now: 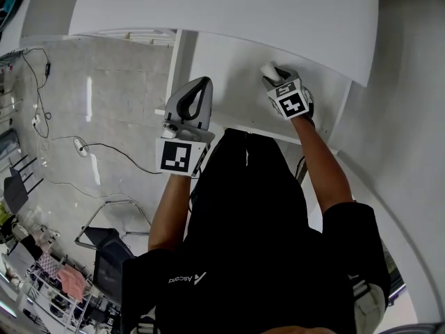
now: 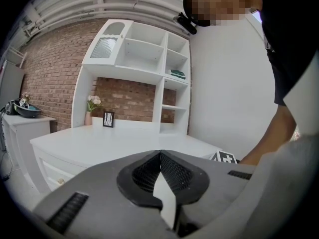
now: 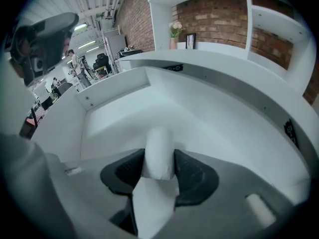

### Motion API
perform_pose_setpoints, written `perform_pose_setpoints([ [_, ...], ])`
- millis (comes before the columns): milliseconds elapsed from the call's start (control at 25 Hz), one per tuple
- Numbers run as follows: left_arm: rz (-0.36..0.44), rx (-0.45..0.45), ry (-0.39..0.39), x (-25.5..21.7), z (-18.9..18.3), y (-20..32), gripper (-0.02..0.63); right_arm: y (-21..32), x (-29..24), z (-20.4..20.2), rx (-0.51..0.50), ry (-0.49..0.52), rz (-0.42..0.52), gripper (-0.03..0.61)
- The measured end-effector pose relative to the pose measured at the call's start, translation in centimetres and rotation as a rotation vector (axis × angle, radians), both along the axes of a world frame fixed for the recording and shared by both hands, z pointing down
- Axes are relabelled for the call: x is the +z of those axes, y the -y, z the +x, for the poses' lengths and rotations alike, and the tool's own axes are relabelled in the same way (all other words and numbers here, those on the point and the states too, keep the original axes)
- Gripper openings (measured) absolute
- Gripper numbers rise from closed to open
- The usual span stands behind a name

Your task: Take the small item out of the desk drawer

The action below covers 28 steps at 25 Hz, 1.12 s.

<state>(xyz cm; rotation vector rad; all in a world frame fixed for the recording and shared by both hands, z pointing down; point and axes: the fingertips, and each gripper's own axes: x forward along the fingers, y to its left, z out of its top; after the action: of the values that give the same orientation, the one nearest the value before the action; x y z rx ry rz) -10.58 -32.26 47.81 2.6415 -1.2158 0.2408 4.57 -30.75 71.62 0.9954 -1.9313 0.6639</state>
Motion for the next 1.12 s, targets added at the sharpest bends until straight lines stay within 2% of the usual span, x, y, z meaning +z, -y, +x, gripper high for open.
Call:
perform_pose_setpoints([
  [160,0.018,0.016,0.004,-0.5,0.7,-0.2,-0.002,0.3,-2.4,0.0,0.008,0.038,0.070,0.179],
  [280,0.039,0.030,0.001,-1.5,1.7,-0.7,-0.002,0.3,-6.6,0.2,0.025,0.092,0.154,0.179],
  [480,0.069,0.039,-0.016,-4.1,3.2,-1.6,-0.002,-0.5,-15.6,0.3,0.038,0.192,0.327,0.179],
  [800,0.165,0.093,-0.041,-9.6,6.1,-3.2,-0.002,-2.5,-29.1,1.7,0.085,0.361,0.608,0.179],
  [1120,0.252,0.159,-0.069,-13.8,9.7,-6.3,-0.002,-6.7,-38.0,4.3,0.105,0.482,0.871,0.179],
])
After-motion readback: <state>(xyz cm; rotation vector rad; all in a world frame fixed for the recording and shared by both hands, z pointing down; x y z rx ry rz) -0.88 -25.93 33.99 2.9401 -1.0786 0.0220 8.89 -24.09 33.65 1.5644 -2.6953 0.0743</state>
